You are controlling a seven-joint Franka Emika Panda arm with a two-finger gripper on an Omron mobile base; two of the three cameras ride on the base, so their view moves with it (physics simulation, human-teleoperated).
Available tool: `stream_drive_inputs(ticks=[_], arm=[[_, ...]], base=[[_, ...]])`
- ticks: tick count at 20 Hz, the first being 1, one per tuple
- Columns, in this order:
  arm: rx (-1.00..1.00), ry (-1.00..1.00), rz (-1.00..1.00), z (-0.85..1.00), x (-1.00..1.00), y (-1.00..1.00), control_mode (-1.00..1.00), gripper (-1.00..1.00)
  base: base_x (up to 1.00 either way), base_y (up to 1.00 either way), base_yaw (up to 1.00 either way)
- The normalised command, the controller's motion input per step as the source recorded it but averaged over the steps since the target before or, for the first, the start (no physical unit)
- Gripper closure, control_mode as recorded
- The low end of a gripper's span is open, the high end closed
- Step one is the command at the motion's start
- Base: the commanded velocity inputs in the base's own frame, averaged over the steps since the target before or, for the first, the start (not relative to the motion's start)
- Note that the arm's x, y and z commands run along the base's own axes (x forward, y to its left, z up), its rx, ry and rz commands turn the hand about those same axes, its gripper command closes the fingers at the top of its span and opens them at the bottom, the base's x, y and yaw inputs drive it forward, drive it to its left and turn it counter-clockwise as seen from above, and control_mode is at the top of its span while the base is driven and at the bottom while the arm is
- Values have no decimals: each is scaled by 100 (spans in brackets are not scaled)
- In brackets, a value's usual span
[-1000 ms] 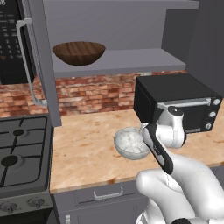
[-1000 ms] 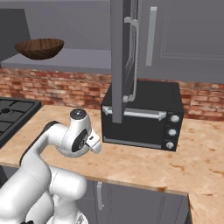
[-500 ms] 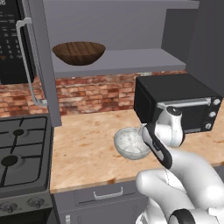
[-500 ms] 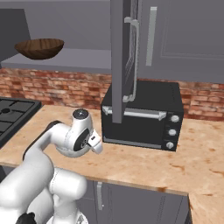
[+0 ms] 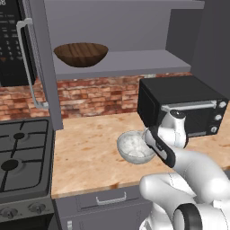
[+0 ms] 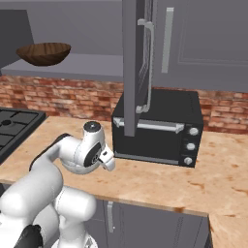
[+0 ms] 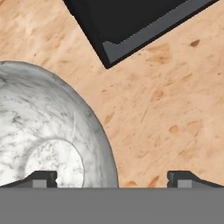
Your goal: Open the cabinet. Pick the bowls from the counter and place them in the cabinet. Then close the cabinet.
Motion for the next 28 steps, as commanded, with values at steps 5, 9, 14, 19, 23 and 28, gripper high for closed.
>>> stream_drive_inputs(ticks=[5, 9, 14, 19, 23, 28], arm=[[0, 0, 0, -23, 3, 0, -100, -100], [0, 0, 0, -18, 0, 0, -100, -100], [0, 0, 0, -9, 0, 0, -100, 100], [0, 0, 0, 0, 0, 0, -100, 100], [0, -5, 0, 0, -16, 1, -100, 100], [0, -10, -6, 15, -23, 15, -100, 100]], base=[[0, 0, 0], [0, 0, 0], [0, 0, 0], [0, 0, 0], [0, 0, 0], [0, 0, 0]])
